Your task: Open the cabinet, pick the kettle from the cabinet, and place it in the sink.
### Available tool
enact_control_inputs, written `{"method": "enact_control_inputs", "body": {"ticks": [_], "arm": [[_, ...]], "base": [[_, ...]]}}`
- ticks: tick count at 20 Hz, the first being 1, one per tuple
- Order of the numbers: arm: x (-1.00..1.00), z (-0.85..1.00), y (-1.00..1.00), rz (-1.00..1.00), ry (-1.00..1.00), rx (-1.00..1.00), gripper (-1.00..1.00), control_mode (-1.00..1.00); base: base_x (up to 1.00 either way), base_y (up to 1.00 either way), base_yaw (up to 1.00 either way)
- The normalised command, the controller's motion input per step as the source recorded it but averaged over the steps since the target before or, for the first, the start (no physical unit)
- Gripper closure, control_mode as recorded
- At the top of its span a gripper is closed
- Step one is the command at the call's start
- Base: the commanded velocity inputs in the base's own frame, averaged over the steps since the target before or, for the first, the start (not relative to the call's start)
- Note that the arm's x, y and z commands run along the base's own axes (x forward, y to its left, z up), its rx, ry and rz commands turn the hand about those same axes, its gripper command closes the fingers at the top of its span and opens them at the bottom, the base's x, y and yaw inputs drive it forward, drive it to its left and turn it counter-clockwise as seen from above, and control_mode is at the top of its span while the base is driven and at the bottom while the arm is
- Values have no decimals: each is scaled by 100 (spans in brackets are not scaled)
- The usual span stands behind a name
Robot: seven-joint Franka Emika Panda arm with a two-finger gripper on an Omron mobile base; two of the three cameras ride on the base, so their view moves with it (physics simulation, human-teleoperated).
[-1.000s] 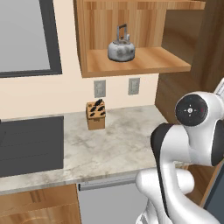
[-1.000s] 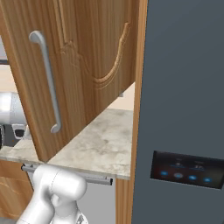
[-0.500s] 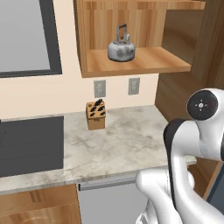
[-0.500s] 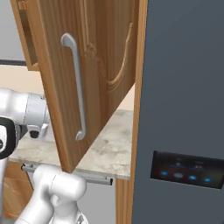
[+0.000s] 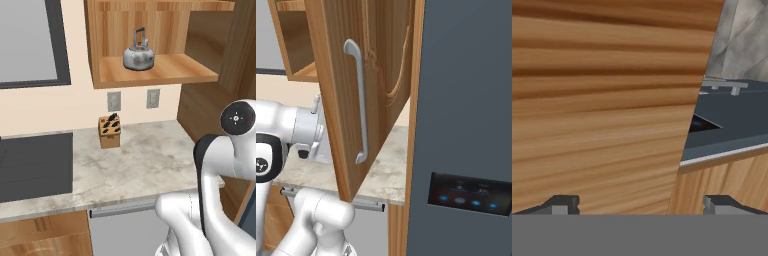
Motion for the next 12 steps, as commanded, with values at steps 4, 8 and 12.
{"method": "enact_control_inputs", "body": {"ticks": [4,8,12], "arm": [[0,0,2,0,0,0,-100,-100],[0,0,9,0,0,-1,-100,-100],[2,5,3,-1,0,-6,-100,-100]], "base": [[0,0,0],[0,0,0],[0,0,0]]}}
